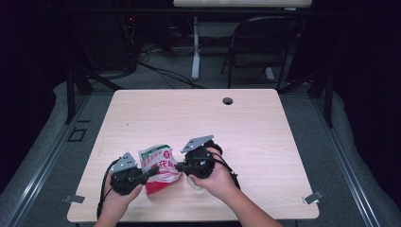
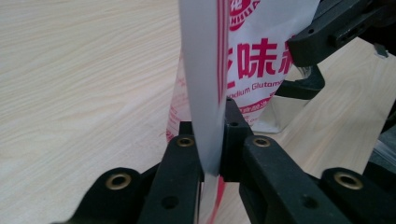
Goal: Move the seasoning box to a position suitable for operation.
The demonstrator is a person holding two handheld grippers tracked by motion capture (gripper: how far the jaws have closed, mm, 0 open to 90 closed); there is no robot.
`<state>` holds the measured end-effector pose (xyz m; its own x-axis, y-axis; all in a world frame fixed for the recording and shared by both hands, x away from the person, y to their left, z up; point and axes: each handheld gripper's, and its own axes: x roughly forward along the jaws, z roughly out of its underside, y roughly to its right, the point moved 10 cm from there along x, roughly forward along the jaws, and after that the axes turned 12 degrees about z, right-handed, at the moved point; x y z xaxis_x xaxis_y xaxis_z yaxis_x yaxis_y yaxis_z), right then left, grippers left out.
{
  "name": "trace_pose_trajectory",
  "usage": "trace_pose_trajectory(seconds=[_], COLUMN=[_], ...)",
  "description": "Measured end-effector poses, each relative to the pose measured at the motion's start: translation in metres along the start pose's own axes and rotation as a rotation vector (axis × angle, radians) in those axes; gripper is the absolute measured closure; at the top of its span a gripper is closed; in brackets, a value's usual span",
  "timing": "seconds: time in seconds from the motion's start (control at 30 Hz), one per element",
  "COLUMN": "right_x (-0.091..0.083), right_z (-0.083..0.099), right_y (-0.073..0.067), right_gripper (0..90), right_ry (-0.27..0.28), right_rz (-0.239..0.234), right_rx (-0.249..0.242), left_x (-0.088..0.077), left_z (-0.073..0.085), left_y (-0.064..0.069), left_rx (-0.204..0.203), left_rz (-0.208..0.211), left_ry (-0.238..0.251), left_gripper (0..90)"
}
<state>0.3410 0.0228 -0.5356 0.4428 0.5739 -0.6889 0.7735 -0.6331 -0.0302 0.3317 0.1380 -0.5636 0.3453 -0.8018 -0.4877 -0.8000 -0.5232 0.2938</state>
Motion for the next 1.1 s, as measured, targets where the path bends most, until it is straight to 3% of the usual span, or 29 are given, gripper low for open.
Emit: trace_pose_trajectory(seconds=[0.17, 0.23, 0.37, 0.53, 0.73, 0.9, 1.1], right_x=[-0.001, -0.001, -0.002, -0.003, -0.005, -0.007, -0.008], right_z=[0.002, 0.003, 0.004, 0.006, 0.012, 0.016, 0.020], right_y=[0.000, 0.000, 0.000, -0.001, -0.002, -0.003, -0.004], right_gripper=[90.0, 90.0, 90.0, 90.0, 90.0, 89.5, 88.0], right_ry=[0.002, -0.001, 0.000, 0.001, -0.009, -0.026, -0.051], right_rz=[-0.016, -0.015, -0.023, -0.034, -0.039, -0.051, -0.054], right_rx=[0.006, 0.004, 0.006, 0.008, 0.007, 0.005, -0.014], left_x=[0.003, 0.007, 0.013, 0.019, 0.022, 0.029, 0.038], left_z=[0.008, 0.016, 0.019, 0.024, 0.029, 0.036, 0.047], left_y=[-0.004, -0.005, 0.002, 0.002, 0.003, 0.001, -0.004], left_rx=[-0.025, -0.047, -0.044, -0.055, -0.066, -0.144, -0.158], left_rz=[-0.009, 0.003, 0.046, 0.036, 0.054, 0.111, 0.094], left_ry=[-0.010, -0.022, -0.028, -0.022, -0.022, -0.009, -0.041], left_gripper=[65.5, 63.5, 57.4, 47.8, 41.5, 33.6, 32.1])
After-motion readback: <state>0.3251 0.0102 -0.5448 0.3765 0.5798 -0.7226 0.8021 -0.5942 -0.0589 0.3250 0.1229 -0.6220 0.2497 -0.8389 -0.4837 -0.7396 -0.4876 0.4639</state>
